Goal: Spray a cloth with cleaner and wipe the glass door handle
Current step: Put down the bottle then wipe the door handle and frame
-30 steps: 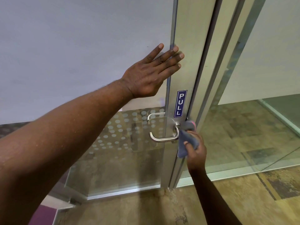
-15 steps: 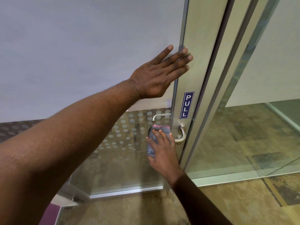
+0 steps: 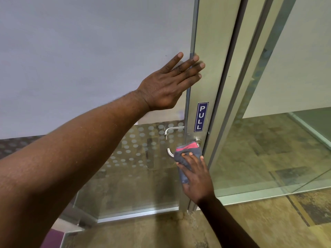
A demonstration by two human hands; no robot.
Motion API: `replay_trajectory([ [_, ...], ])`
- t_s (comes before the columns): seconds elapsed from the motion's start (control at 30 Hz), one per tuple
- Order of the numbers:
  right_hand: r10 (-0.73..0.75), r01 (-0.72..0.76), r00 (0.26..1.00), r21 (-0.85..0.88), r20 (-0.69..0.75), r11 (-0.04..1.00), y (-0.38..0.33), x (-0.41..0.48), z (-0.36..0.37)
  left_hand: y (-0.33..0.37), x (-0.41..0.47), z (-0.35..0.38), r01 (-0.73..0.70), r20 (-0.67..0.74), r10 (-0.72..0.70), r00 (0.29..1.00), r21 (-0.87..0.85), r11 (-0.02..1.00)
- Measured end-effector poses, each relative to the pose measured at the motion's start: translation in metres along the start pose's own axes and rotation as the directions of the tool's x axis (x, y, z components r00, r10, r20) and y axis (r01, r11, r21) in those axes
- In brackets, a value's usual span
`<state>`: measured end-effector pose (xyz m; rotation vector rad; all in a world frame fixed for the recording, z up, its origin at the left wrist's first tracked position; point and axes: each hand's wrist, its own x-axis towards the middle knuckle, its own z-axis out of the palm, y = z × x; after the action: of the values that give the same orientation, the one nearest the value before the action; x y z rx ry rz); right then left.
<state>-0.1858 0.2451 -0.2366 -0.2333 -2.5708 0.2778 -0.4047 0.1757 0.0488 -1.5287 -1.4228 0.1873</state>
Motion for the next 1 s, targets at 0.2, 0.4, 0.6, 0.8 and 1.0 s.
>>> replay_trajectory([
  [0.2, 0.142, -0.117, 0.983, 0.198, -0.114, 0.973, 0.024, -0.005, -0.004, 0.000, -0.001, 0.001, 0.008, -0.003, -0.008, 1.000, 0.003, 1.000],
  [0.4, 0.387, -0.281, 0.908, 0.449, -0.163, 0.848, 0.014, 0.008, -0.005, 0.000, 0.001, 0.000, 0.002, 0.019, -0.002, 1.000, -0.008, 1.000],
  [0.6, 0.690, -0.320, 0.717, 0.835, -0.096, 0.448, 0.006, 0.036, -0.010, 0.000, -0.001, 0.004, -0.004, 0.029, 0.004, 1.000, -0.016, 1.000],
  [0.8, 0.685, -0.300, 0.552, 0.880, 0.475, -0.368, 0.012, 0.037, -0.007, 0.000, -0.001, 0.005, -0.011, 0.026, 0.011, 1.000, -0.013, 1.000],
  [1.0, 0.567, -0.223, 0.667, 0.855, 0.484, -0.468, 0.033, 0.009, -0.036, 0.000, 0.000, 0.001, 0.007, 0.003, -0.007, 1.000, -0.048, 0.999],
])
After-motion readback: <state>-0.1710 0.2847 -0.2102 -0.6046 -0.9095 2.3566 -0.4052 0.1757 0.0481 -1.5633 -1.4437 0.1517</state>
